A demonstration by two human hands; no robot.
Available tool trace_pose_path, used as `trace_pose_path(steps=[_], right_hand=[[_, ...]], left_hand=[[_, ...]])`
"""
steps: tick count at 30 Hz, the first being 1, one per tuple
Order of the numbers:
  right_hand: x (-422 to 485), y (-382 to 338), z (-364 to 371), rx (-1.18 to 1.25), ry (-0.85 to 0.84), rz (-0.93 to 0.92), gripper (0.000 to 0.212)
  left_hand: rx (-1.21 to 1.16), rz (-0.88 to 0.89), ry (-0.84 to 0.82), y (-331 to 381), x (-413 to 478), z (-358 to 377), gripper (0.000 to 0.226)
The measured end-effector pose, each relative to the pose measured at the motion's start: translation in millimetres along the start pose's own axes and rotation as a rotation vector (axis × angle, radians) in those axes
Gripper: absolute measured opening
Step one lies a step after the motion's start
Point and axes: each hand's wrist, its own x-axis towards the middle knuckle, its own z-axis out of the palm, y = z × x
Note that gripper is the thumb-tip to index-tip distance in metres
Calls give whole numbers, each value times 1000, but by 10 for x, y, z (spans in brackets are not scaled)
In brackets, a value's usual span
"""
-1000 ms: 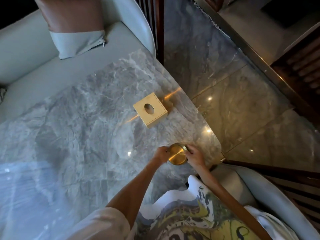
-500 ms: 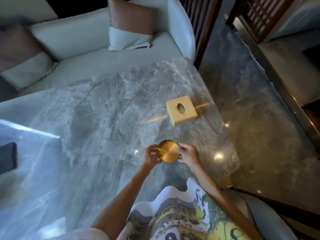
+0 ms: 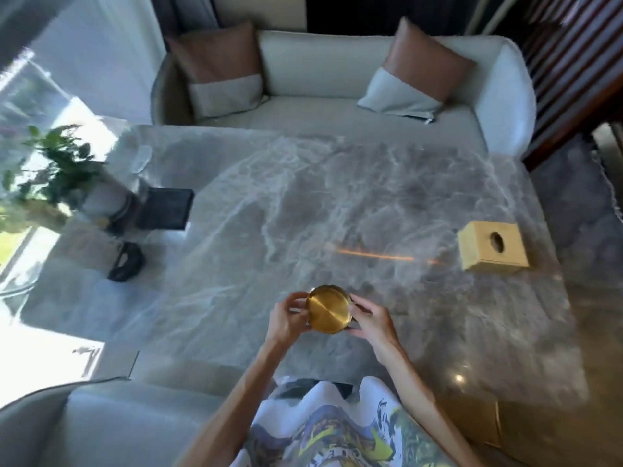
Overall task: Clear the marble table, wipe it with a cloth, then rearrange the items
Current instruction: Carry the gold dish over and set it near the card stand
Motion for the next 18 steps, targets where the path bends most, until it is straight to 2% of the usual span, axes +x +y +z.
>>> trace_pose_path(steps=[3,8,11,13,18], right_hand=[[-101,43,463,13,-78,1,30],[-193,107,914,-90,-167,18,33],[-125,-41,978,-154,-175,19,38],[-76,-184,1002,-162,-200,3,32],[115,-459,1135,-206,-266,-38,31]], left_hand=[[1,2,57,-89,-70,-490,33],[-50,-53,58,-140,-238,-992,41],[-97,-64,39,-137,-201,-1104,35],[-132,-57,47,-84,-164,-1101,36],[-210,-12,167,33,-109,-1125,27]])
